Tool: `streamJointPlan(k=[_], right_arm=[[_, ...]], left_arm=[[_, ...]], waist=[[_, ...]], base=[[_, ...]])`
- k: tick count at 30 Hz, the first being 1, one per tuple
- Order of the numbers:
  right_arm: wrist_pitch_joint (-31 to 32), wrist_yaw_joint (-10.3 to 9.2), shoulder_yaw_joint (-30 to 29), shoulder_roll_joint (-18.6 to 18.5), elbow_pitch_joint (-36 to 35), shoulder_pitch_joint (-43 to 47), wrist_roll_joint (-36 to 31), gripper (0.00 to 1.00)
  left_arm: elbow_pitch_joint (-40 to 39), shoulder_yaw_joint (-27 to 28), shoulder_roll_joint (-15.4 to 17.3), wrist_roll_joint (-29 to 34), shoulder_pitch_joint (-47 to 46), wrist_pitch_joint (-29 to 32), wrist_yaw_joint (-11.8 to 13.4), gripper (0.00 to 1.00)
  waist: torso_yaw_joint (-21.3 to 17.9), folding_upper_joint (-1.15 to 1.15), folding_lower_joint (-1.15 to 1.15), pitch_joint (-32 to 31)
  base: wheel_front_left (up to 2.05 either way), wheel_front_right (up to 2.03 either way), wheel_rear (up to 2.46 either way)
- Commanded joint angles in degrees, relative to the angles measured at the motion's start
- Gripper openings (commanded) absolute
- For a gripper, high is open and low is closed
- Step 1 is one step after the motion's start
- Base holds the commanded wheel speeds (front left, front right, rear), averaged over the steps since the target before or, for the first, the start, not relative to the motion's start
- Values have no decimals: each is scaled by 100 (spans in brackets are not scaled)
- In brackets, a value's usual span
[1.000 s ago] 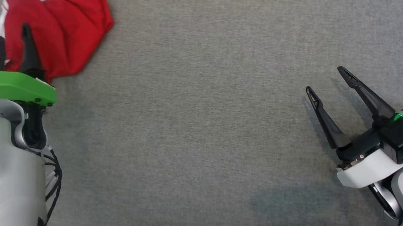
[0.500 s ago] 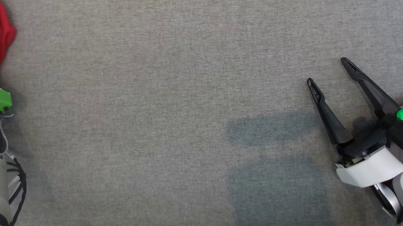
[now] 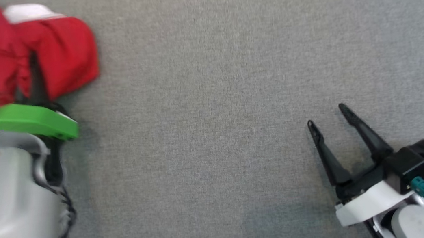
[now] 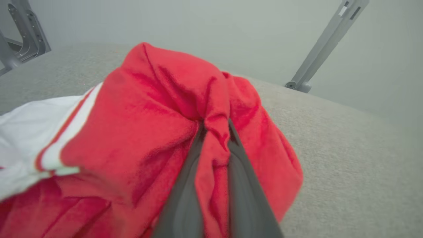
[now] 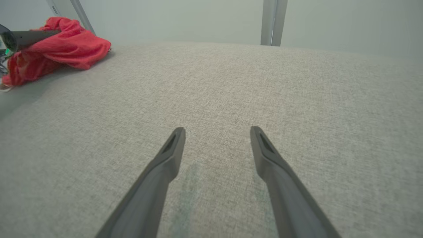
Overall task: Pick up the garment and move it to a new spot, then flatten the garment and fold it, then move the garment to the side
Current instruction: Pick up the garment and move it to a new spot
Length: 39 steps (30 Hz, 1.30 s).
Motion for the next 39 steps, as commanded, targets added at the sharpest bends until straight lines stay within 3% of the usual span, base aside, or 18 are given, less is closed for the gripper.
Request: streamJointPlan(k=[1, 12, 20, 25, 30, 33, 34, 36, 38, 39], right_arm=[[-1, -7, 27, 91, 70, 174, 59, 100], [-2, -7, 84, 368, 350, 783, 235, 100], [-1, -7, -41, 386, 373, 1011, 308, 100], [-2, -7, -94, 389, 393, 1045, 369, 100], [-1, -7, -110, 390, 426, 1094, 446, 100], [-2, -7, -99, 389, 452, 1082, 473, 100], [-1, -7, -111, 390, 465, 1079, 481, 100], [-1, -7, -148, 389, 484, 1082, 498, 100], [-1, -7, -177, 390, 507, 1090, 514, 100], [-1, -7, -185, 391, 521, 1098, 515, 100]], left_arm=[[-345, -119, -115, 145, 374, 2, -13, 0], [-2445, -1394, -696, 525, 1720, 172, 22, 0], [-2954, -2017, -1102, 548, 2202, 350, 112, 0], [-2653, -2160, -1147, 472, 2433, 327, 212, 0], [-1476, -2145, -1021, 624, 2597, 213, 431, 0], [-751, -2070, -1008, 569, 2616, 138, 417, 3], [-574, -2063, -1016, 572, 2598, 111, 385, 8], [-311, -2034, -1050, 571, 2534, 61, 338, 26], [-161, -2002, -1084, 599, 2458, 36, 298, 54], [-99, -2002, -1098, 629, 2437, 18, 281, 78]], waist=[[-70, 32, -1, -989], [-881, 32, -1, -2228], [-1443, 32, -1, -2398], [-1579, 32, -1, -2347], [-1647, 32, -1, -2302], [-1651, 32, -1, -2285], [-1639, 32, -1, -2289], [-1599, 32, -1, -2294], [-1544, 32, -1, -2308], [-1518, 32, -1, -2323]], base=[[0, 0, 0], [0, 0, 0], [0, 0, 0], [0, 0, 0], [0, 0, 0], [0, 0, 0], [0, 0, 0], [0, 0, 0], [0, 0, 0], [0, 0, 0]])
